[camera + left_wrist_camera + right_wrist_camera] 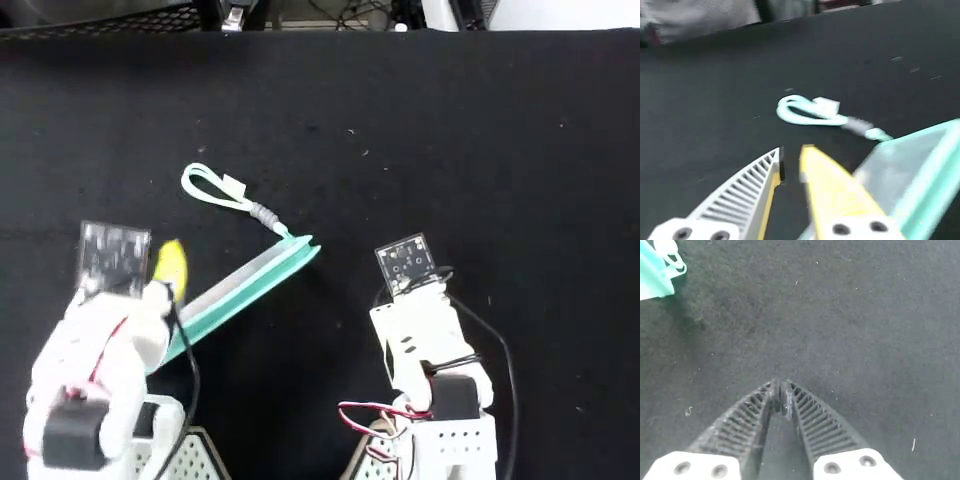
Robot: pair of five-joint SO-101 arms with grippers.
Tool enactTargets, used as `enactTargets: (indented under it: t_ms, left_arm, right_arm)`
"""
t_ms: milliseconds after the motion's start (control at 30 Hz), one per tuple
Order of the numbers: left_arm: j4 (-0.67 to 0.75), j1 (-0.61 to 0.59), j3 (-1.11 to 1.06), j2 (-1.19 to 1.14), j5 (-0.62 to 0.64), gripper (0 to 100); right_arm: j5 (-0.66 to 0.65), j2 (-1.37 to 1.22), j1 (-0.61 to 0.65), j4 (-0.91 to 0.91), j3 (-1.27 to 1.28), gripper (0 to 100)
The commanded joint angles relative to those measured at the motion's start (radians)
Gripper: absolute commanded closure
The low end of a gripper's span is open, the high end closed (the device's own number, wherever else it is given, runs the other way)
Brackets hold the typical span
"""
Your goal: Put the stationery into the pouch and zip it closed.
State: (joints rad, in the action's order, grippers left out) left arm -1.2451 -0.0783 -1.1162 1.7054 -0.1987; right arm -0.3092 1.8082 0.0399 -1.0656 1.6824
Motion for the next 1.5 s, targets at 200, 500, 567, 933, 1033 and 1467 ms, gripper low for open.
enactTargets:
  t_ms: [200, 500, 567, 933, 1033, 1467]
  left_arm:
    - [0.081, -0.282, -0.263, 0.075, -0.212, 97]
    - [-0.014, 0.134, -0.228, 0.094, -0.043, 97]
    - [0.023, 0.217, -0.22, 0.086, 0.018, 97]
    - [0.413, 0.366, -0.216, -0.166, 0.158, 97]
    - [0.405, 0.323, -0.16, -0.275, 0.164, 97]
    - [-0.316, 0.613, 0.45, -0.333, 0.27, 97]
  right_arm:
    - [0.002, 0.058, 0.011, -0.006, 0.001, 98.0]
    - [0.002, 0.058, 0.011, -0.002, 0.001, 98.0]
    - [0.002, 0.058, 0.011, 0.0, 0.001, 98.0]
    - [0.011, 0.059, -0.129, 0.072, 0.002, 98.0]
    - [0.049, 0.059, -0.157, 0.081, 0.002, 98.0]
    - [0.057, 0.059, -0.157, 0.081, 0.002, 98.0]
